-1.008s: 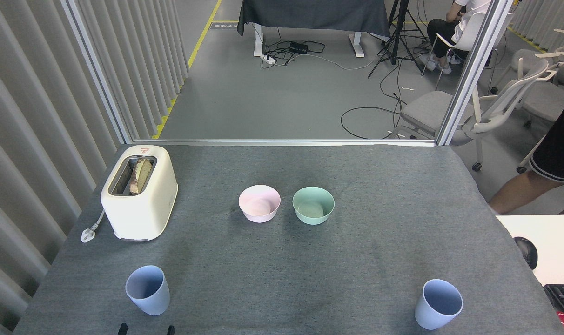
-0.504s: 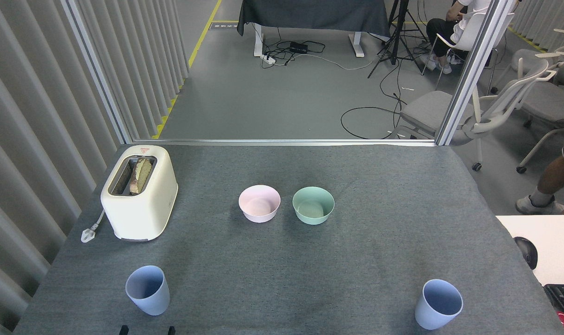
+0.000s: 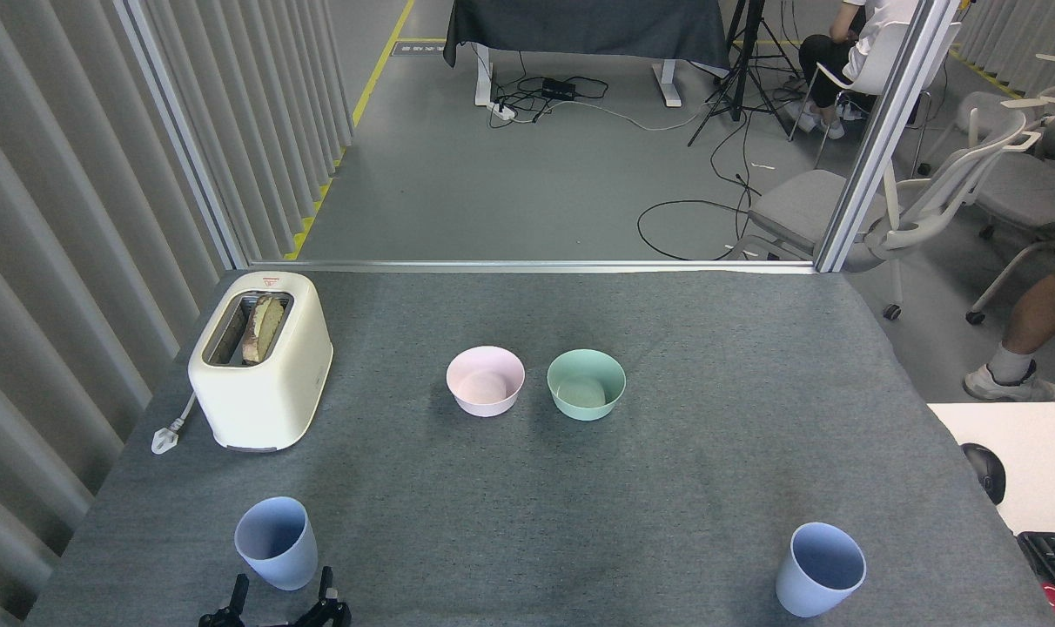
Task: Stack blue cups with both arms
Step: 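Reach the left gripper to the blue cup nearest it and grasp it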
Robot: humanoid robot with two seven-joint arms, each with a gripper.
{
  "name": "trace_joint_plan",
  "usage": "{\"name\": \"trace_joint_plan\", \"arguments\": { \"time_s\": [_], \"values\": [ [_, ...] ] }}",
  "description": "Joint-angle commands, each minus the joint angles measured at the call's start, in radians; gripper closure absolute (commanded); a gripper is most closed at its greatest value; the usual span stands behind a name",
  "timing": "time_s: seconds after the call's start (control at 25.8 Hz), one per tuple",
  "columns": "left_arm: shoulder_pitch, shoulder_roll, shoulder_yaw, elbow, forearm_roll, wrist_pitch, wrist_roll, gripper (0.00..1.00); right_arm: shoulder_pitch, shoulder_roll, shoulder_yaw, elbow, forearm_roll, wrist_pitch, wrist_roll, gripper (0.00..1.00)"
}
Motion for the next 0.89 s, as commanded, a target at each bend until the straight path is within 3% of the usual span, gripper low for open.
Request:
{"name": "trace_joint_plan", "arguments": {
  "time_s": [0.0, 0.58, 0.74, 0.85],
  "values": [
    [-0.051, 0.001, 0.005, 0.048, 0.005, 0.004, 0.001, 0.0, 0.0, 0.0, 0.002, 0.001, 0.0, 0.0, -0.003, 0.0],
    [-0.163, 0.008, 0.01, 0.158, 0.042, 0.003, 0.001, 0.01, 0.002, 0.0, 0.005, 0.007, 0.0, 0.0, -0.003, 0.0],
    [-0.163, 0.014, 0.01, 0.163, 0.042, -0.008, 0.003, 0.26, 0.002, 0.0, 0.005, 0.009, 0.0, 0.0, -0.004, 0.0],
    [-0.154, 0.011, -0.001, 0.1, 0.04, -0.019, 0.004, 0.29, 0.002, 0.0, 0.005, 0.009, 0.0, 0.0, -0.004, 0.0]
  ]
}}
